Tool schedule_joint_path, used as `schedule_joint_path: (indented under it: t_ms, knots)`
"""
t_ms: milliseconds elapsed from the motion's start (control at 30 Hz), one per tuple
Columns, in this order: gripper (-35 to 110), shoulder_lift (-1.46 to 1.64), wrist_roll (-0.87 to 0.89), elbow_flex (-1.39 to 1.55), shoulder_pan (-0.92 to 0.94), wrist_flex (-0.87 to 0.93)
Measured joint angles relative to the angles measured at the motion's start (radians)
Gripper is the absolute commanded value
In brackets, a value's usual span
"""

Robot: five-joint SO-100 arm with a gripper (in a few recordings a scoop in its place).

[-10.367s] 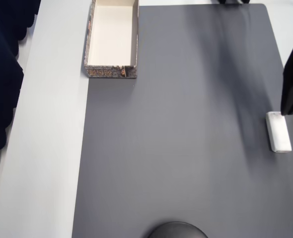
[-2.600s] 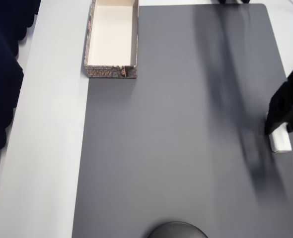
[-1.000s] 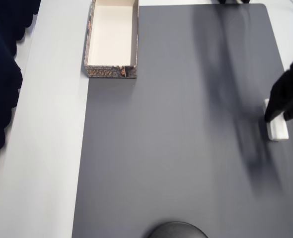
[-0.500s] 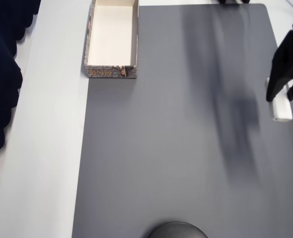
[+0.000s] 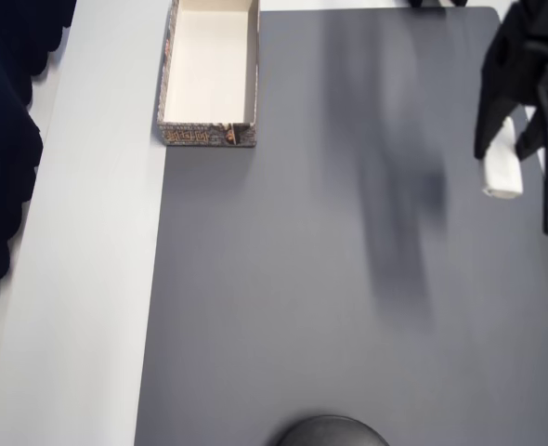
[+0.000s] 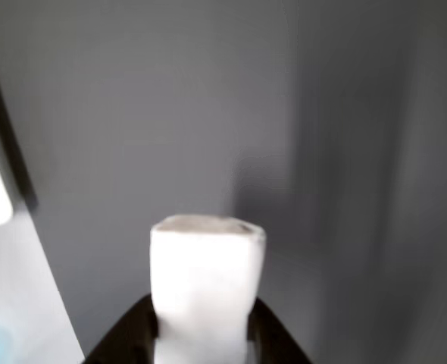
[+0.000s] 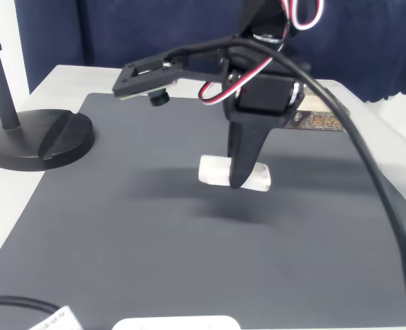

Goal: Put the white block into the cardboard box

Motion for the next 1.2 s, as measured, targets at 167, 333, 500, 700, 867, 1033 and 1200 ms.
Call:
schedule_joint_path:
  t_ms: [167, 333, 500, 700, 867, 1033, 1200]
  knots:
    - [-2, 0.054, 0.020, 0.052, 0.048, 0.000]
    - [-2, 0.112, 0.051, 0.104, 0.130, 0.000]
    - [-2, 0.147, 0.110, 0.114, 0.250, 0.000]
    - [-2, 0.149, 0.193, 0.114, 0.411, 0.000]
    - [-2, 0.149, 0.259, 0.087, 0.543, 0.000]
    - [-2, 0.097, 0.318, 0.003, 0.678, 0.000]
    - [-2, 0.032, 0.365, -0.074, 0.784, 0.000]
